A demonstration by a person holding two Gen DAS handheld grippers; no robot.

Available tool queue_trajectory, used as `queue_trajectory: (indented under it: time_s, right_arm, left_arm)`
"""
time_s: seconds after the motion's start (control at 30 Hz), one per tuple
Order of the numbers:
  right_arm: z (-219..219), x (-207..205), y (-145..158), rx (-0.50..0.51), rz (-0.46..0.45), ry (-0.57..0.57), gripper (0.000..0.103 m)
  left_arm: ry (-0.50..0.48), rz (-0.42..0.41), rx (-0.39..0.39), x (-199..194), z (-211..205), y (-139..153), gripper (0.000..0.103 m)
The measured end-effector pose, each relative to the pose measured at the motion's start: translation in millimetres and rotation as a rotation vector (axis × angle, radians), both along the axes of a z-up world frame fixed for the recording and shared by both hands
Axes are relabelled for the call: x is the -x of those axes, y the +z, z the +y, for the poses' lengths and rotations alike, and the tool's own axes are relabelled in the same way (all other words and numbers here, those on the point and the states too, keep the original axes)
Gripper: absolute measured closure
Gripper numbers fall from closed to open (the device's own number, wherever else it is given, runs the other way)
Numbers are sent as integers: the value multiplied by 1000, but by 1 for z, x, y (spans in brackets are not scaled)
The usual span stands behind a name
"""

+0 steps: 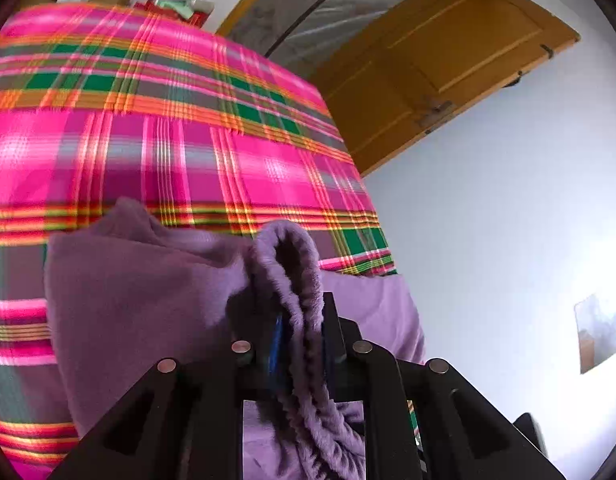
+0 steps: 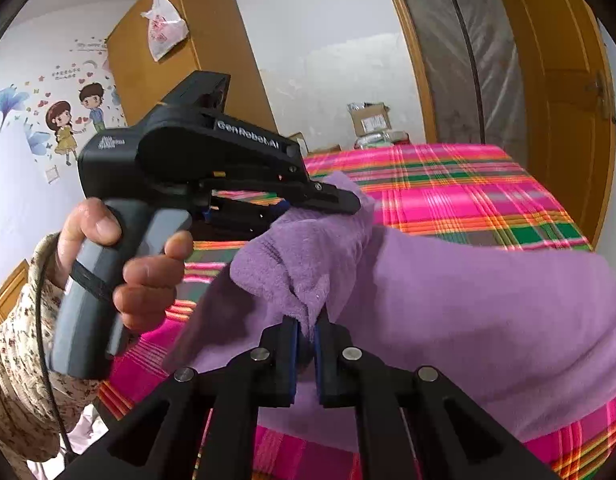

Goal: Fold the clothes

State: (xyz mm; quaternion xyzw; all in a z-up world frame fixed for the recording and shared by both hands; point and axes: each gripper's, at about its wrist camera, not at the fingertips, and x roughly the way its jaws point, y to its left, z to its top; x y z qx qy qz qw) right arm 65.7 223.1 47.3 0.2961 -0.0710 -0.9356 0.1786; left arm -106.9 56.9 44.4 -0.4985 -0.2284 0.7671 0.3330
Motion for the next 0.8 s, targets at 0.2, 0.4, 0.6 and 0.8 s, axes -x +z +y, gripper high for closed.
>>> queue_trajectory:
  time_s: [0.2, 0.4, 0.6, 0.8]
  right_arm:
    - [6, 1, -15, 7, -55, -17, 96]
    - [16, 1, -29, 50, -109, -24, 94]
    - [30, -1, -38, 102, -154, -50, 91]
    - [51, 3, -34, 184, -182, -87, 86]
  left_arm:
    - [25, 7, -13, -3, -9, -1, 80]
    - [103, 36, -31, -18, -41, 1, 80]
    - [195, 32, -43, -38, -75, -5, 80]
    - [250, 18, -41, -64, -95, -16, 80]
